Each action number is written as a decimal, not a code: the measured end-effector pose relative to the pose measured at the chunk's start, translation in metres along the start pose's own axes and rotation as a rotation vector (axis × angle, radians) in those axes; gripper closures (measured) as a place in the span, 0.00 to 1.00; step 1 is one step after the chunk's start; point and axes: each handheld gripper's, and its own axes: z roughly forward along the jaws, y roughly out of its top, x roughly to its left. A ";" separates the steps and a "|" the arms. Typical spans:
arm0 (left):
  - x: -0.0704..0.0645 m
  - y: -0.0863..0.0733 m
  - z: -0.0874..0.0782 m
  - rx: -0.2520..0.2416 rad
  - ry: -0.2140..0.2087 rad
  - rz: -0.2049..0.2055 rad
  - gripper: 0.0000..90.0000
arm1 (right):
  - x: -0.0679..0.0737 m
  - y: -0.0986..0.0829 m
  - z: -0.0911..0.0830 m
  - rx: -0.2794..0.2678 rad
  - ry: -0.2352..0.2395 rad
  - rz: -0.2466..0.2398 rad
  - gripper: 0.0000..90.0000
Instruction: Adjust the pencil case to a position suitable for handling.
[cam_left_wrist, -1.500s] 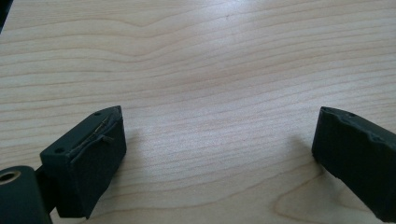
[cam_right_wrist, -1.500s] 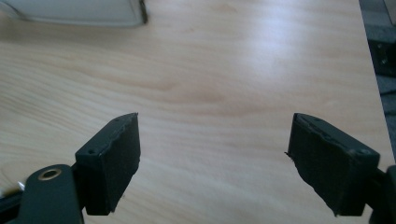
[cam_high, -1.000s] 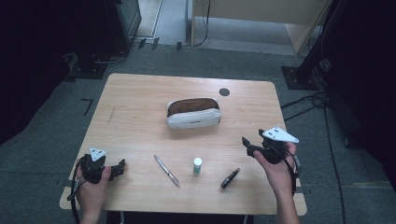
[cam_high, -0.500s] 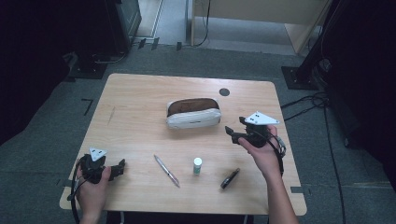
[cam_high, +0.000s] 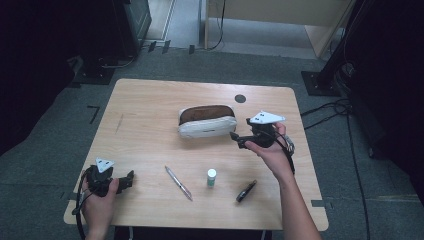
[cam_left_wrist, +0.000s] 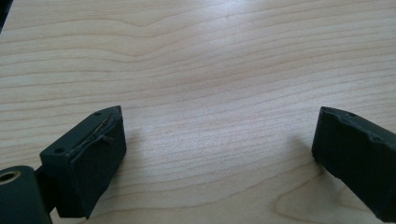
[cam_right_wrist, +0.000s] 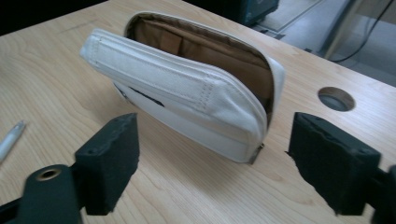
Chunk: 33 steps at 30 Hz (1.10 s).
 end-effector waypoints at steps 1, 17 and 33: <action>0.000 0.000 0.000 0.000 0.000 0.000 0.04 | 0.000 0.001 0.005 -0.001 0.015 -0.010 0.15; 0.000 0.000 0.000 0.000 0.000 -0.001 0.03 | -0.007 0.006 0.043 0.015 0.052 -0.122 0.15; 0.000 0.000 0.000 -0.001 -0.001 0.002 0.04 | -0.017 -0.005 0.080 0.084 0.084 -0.132 0.16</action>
